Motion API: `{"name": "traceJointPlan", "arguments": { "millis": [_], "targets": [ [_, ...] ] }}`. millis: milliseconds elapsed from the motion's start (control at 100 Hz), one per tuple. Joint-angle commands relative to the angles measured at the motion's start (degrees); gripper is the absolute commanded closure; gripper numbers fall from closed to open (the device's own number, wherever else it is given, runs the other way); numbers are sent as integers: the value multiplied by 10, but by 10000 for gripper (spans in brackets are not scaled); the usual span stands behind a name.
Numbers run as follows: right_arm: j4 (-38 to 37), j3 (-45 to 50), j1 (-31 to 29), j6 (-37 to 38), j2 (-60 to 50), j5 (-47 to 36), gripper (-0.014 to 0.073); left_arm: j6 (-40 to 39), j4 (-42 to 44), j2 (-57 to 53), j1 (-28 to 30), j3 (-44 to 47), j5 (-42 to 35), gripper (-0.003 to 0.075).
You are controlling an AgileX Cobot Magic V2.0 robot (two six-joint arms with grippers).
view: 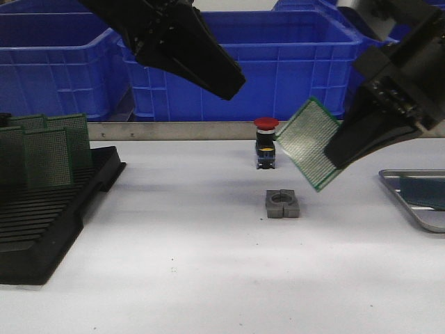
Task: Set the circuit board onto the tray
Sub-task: 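Lower the second board onto the silver tray with the right gripper, then open the right gripper and withdraw both arms upward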
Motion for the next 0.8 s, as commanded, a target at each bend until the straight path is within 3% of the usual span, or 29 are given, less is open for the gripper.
{"name": "traceJointPlan", "arguments": {
  "millis": [0,250,560,650,790],
  "targets": [
    [16,-14,-48,35,-23,-13,663,-4,-42,-28,-2,-18,2,205],
    [16,-14,-168,59,18,-97,663,-4,-42,-28,-2,-18,7,205],
    [16,-14,-217,59,79,-114,652,-4,-42,-28,-2,-18,7,205],
    [15,-17,-222,50,78,-121,536,-4,-42,-28,-2,-18,7,205],
    [7,-17,-222,46,78,-135,162,-4,-42,-28,-2,-18,8,205]
  ]
}}
